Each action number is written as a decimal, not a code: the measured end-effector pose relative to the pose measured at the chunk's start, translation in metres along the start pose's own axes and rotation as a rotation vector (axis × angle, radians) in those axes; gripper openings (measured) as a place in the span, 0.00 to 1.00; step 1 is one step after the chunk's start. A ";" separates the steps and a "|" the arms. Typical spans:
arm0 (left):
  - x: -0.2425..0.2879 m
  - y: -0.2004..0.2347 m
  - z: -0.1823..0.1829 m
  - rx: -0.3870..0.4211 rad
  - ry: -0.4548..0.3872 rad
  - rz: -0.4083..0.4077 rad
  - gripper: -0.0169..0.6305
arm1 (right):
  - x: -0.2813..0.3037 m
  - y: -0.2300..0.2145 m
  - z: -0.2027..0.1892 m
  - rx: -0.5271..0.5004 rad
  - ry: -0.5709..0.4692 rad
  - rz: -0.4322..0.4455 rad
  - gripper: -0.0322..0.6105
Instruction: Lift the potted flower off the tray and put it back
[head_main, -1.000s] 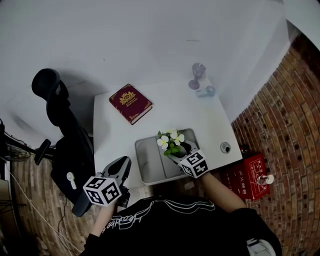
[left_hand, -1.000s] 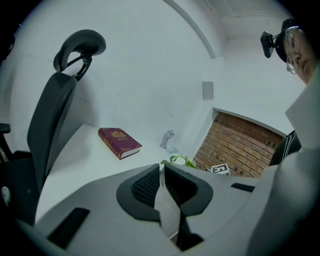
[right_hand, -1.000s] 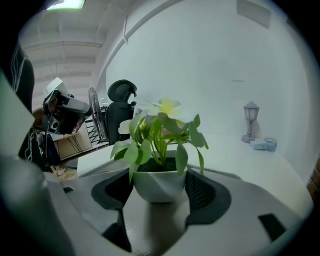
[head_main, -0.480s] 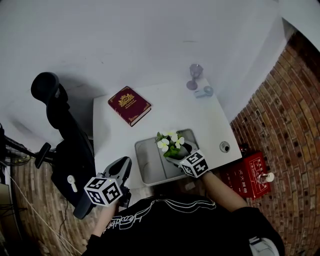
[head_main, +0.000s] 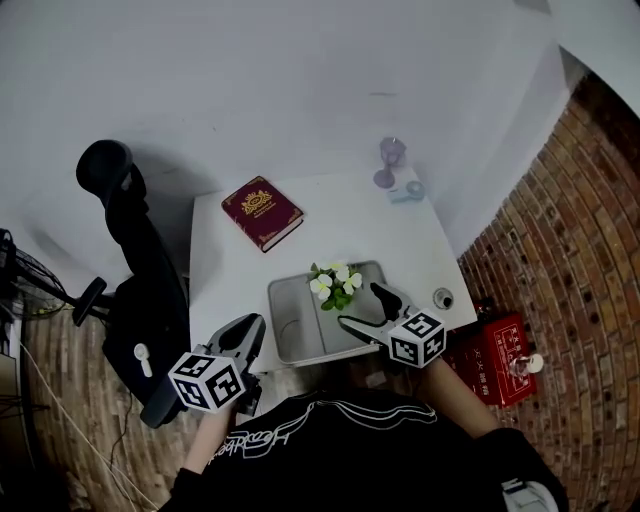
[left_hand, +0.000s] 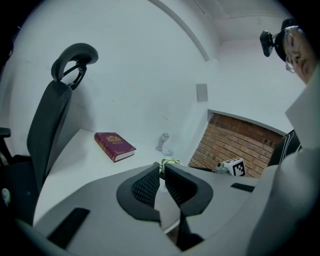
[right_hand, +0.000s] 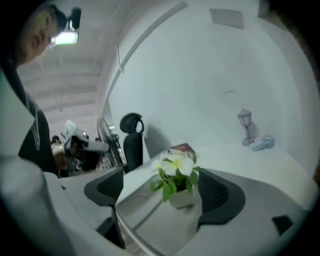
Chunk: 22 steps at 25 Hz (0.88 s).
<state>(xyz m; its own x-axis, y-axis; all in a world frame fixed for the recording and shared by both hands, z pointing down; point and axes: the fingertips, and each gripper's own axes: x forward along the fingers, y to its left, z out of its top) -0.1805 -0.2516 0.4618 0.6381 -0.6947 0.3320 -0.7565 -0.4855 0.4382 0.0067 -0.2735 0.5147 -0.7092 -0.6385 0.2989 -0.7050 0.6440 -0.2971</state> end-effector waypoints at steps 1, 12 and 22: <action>0.000 -0.008 -0.002 0.011 0.004 -0.006 0.11 | -0.009 0.010 0.014 0.021 -0.051 0.041 0.74; -0.015 -0.125 -0.008 0.090 -0.049 -0.071 0.11 | -0.105 0.095 0.074 -0.043 -0.219 0.375 0.10; -0.022 -0.222 -0.043 0.097 -0.059 -0.088 0.11 | -0.181 0.100 0.054 0.064 -0.166 0.508 0.05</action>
<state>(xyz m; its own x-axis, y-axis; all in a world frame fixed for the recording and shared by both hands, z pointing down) -0.0206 -0.1056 0.3930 0.6955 -0.6756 0.2447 -0.7098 -0.5932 0.3799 0.0646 -0.1161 0.3822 -0.9484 -0.3141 -0.0427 -0.2676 0.8655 -0.4234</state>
